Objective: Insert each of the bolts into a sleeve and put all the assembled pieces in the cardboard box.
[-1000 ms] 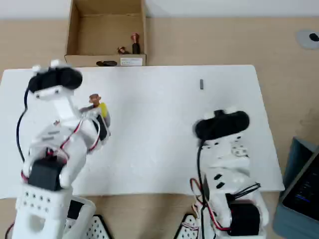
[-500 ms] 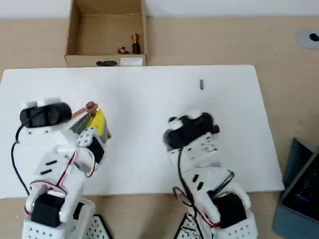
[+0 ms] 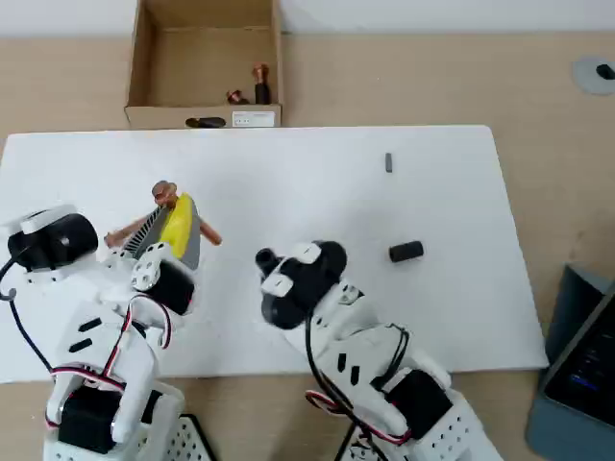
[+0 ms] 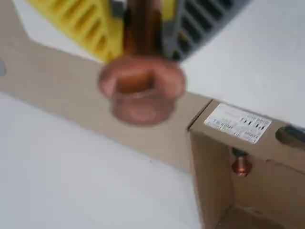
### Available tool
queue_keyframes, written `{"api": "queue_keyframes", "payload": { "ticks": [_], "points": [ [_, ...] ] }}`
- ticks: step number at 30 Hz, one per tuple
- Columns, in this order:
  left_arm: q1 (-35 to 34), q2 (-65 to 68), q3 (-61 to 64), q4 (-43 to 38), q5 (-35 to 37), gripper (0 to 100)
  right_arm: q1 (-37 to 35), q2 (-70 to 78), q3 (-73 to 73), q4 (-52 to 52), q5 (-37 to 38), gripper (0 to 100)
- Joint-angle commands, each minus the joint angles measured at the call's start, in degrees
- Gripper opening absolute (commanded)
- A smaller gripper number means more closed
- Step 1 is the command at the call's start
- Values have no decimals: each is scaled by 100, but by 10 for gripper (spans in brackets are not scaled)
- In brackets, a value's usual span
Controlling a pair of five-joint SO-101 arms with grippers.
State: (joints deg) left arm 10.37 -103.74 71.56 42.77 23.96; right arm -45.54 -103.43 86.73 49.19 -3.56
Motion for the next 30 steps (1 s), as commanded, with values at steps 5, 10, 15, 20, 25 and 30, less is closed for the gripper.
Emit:
{"api": "queue_keyframes", "payload": {
  "ticks": [5,10,15,20,25,30],
  "points": [
    [870,-75,-229,-141,44,1,-312,-681,-13,-176,9,9],
    [1257,-75,-229,-141,44,1,-330,-681,-22,-176,18,9],
    [1319,-75,-202,-141,18,1,-312,-681,-31,-176,352,9],
    [1319,-75,-185,35,9,1,-303,-681,-154,-176,369,9],
    [1284,-75,-202,308,9,1,-303,-681,-180,-176,369,9],
    [1284,-75,-202,281,9,1,-303,-681,-171,-176,369,9]
  ]
}}
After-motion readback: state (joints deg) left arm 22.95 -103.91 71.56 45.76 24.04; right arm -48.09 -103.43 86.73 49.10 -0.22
